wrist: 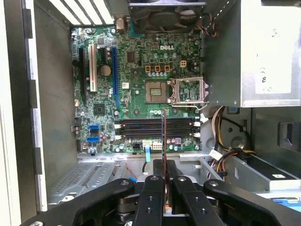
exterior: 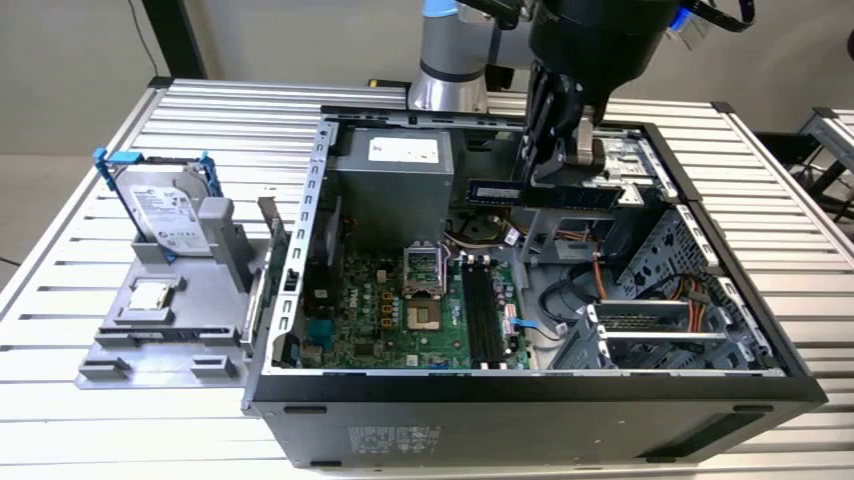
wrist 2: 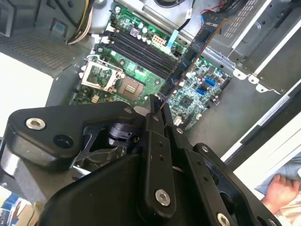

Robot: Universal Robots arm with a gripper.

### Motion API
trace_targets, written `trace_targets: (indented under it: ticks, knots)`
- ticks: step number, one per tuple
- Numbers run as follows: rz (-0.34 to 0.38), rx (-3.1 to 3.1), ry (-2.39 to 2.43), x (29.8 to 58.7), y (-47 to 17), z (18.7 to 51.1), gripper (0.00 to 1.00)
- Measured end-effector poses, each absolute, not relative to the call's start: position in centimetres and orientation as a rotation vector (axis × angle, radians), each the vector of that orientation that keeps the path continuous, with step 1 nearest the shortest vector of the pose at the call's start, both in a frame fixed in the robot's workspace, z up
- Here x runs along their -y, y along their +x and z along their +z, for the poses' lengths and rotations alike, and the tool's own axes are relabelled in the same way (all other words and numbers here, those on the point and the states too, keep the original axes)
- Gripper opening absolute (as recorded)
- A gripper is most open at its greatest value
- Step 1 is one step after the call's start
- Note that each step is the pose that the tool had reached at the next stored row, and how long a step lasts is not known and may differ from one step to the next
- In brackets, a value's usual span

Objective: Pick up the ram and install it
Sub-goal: 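Insert the ram into the slot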

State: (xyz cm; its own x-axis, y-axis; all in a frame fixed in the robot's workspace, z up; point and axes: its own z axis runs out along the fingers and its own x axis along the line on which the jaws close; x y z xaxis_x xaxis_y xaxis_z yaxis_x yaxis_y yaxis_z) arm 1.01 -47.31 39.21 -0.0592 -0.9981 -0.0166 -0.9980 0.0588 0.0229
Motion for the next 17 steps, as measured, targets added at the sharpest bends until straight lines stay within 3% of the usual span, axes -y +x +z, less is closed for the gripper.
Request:
trace_targets:
  ticks: [17]
  knots:
    - [-0.044, 2.289, 2.146, 46.1, 1.0, 39.2, 0.0]
